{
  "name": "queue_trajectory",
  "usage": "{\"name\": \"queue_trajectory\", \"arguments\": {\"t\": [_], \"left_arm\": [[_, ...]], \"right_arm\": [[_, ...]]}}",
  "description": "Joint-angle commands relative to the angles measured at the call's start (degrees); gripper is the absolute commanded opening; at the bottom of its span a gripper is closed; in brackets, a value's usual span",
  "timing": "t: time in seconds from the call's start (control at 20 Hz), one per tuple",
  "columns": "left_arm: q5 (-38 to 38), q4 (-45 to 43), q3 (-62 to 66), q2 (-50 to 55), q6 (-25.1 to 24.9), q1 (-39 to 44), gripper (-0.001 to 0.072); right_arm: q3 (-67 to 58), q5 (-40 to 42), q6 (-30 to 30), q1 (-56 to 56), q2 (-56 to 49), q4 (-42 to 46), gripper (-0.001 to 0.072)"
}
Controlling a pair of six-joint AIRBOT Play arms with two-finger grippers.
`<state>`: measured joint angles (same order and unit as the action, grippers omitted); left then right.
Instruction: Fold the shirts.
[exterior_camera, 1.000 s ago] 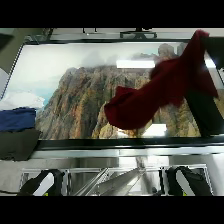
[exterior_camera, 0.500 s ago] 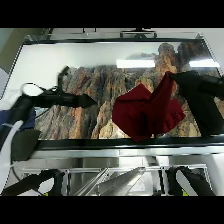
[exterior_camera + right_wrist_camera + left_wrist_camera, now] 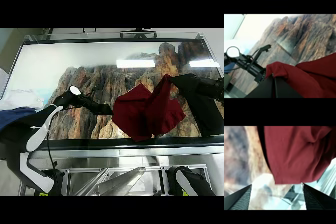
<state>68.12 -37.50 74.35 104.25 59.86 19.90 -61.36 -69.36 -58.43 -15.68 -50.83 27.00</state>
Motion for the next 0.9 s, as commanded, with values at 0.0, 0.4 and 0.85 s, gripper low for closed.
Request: {"name": "queue_trajectory", "arguments": {"t": [0.0, 0.4, 0.85], "left_arm": [[2.9, 0.1, 6.3, 6.3, 2.0, 3.1, 0.0691], [19.7, 10.6, 12.4, 11.1, 0.3, 6.4, 0.0006], [33.6, 57.9, 12.5, -17.6, -7.3, -4.6, 0.0006]], "right_arm": [[0.0, 0.1, 1.0, 0.0, 0.0, 0.0, 0.0015], [0.0, 0.2, 1.2, -0.1, 1.7, 0.0, 0.0015], [-8.2, 0.1, 1.5, -24.0, 15.1, -9.6, 0.0015]]}}
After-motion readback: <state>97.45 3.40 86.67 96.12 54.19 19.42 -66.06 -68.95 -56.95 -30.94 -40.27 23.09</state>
